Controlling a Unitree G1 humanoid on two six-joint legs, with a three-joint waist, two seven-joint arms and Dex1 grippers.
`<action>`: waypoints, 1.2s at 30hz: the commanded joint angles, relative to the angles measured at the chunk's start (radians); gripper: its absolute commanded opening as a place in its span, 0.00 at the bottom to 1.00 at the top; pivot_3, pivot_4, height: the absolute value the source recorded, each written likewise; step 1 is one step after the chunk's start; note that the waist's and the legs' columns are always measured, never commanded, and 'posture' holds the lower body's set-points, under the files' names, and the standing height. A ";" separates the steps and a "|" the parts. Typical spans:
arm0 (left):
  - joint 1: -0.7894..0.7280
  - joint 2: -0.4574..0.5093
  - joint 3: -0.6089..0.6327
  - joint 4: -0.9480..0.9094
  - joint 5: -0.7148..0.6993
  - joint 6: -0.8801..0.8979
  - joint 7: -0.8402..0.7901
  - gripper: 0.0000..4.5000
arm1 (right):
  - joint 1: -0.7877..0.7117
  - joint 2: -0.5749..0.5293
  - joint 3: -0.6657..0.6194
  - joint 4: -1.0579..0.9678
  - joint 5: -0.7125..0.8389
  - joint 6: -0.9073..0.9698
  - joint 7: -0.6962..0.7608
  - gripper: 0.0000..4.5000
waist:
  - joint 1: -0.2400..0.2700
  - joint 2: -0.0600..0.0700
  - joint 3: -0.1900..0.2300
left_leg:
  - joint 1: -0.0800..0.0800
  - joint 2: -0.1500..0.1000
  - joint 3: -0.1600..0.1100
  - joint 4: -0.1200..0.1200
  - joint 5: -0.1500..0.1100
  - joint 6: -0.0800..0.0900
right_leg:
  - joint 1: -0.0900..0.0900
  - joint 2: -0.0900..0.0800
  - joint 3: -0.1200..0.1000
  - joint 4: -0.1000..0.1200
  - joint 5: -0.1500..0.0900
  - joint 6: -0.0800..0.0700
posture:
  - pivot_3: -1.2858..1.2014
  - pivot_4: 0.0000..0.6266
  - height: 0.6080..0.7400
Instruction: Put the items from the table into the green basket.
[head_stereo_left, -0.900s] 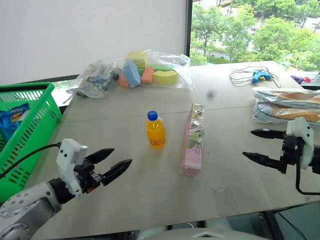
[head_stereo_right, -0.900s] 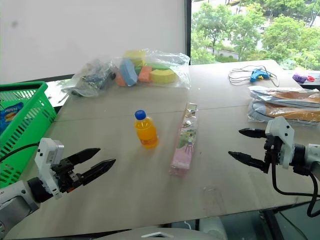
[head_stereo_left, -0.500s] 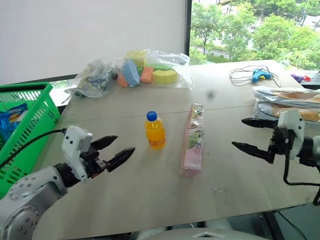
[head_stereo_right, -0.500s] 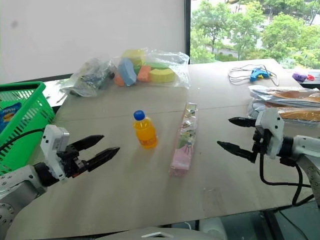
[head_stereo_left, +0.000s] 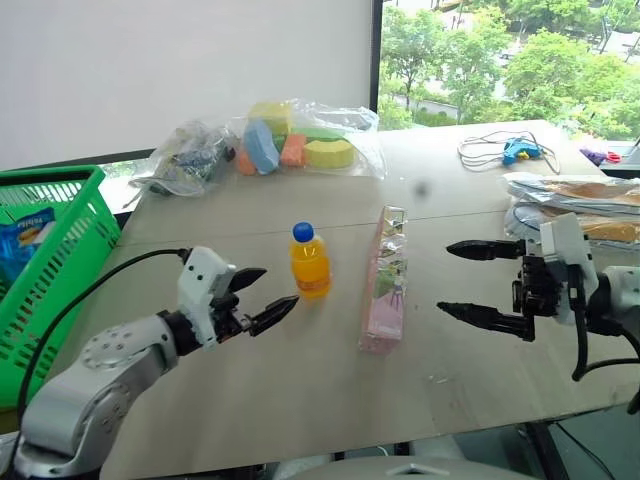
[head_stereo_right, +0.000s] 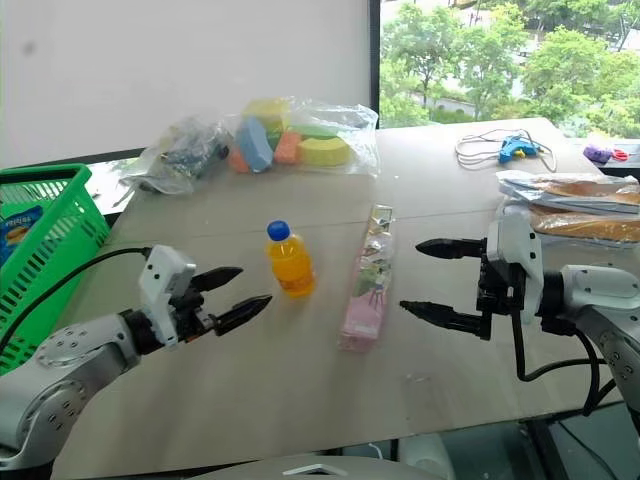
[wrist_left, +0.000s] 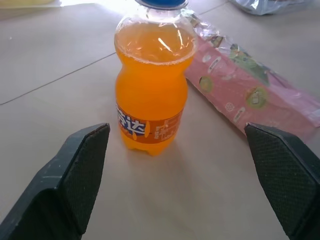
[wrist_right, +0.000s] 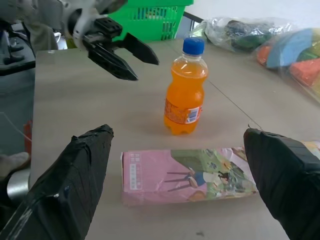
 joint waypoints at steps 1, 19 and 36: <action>-0.140 -0.017 -0.117 0.137 0.145 -0.062 0.011 0.99 | -0.053 -0.008 0.013 -0.048 0.024 0.011 -0.022 1.00 | 0.000 0.000 0.000 | 0.000 0.000 0.000 0.000 0.000 0.000 | 0.000 0.000 0.000 0.000 0.001 0.002 | 0.47 0.00 1.00; -0.529 -0.284 -0.291 0.673 0.332 -0.138 -0.065 0.99 | -0.034 0.005 0.065 -0.096 0.009 0.020 -0.087 1.00 | -0.028 -0.001 -0.001 | -0.005 0.000 -0.002 0.002 -0.001 0.001 | -0.003 0.000 -0.001 -0.004 0.006 0.002 | 0.44 0.00 1.00; -0.791 -0.567 -0.091 0.592 0.295 0.581 0.459 0.99 | -0.022 0.024 0.101 -0.101 -0.038 -0.007 -0.114 1.00 | -0.053 -0.002 -0.001 | -0.013 -0.002 -0.010 0.014 -0.001 0.001 | -0.005 0.000 -0.007 0.001 0.008 0.005 | 0.45 0.00 1.00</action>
